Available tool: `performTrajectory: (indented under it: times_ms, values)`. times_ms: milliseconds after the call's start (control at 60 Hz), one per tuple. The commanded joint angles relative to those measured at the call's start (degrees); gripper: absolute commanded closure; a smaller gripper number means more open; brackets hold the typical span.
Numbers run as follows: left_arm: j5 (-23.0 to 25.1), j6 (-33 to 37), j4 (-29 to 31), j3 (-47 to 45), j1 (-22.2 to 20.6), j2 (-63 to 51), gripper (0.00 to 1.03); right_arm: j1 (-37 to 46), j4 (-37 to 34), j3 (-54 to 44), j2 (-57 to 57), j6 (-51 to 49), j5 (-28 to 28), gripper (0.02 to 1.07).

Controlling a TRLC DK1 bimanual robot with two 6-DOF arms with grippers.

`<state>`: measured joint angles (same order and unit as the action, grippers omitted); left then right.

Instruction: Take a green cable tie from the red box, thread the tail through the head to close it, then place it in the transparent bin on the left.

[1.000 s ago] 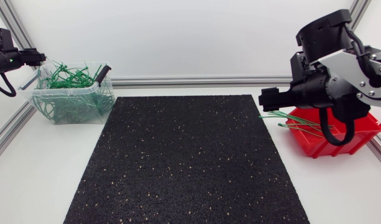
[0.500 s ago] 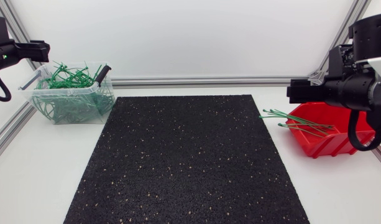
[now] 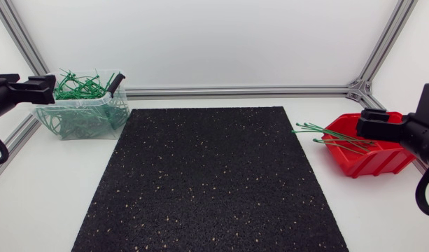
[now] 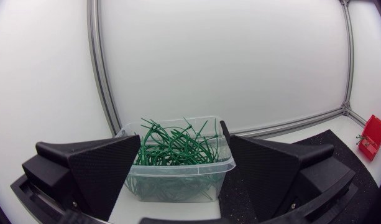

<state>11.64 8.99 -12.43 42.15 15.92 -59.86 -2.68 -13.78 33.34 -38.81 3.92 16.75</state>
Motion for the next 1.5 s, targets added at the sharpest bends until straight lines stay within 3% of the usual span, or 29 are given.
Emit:
performTrajectory:
  times_ms: [0, 250, 833, 1150, 1483]
  values:
    - [-0.13, -1.17, -1.72, -4.89, -0.1, 4.04, 0.03, 2.41, 2.36, -3.64, 3.04, -1.37, -0.85, 0.07]
    - [-0.13, -4.42, -4.36, -15.08, -0.01, 14.33, 0.03, 4.42, 6.88, -11.34, 10.52, -0.95, -2.26, 0.07]
    - [-0.04, -8.91, -9.46, -33.54, -1.86, 31.64, 0.03, 3.28, 11.4, -25.74, 29.03, -2.9, -11.75, 0.07]
    - [-3.95, -8.94, -2.08, -36.44, -6.6, 41.15, 0.04, 2.69, 13.74, -33.21, 38.63, -3.9, -16.66, 0.07]
    - [-8.44, -8.97, 6.39, -39.77, -12.04, 52.07, 0.04, 2.68, 13.78, -33.34, 38.81, -3.92, -16.75, 0.07]
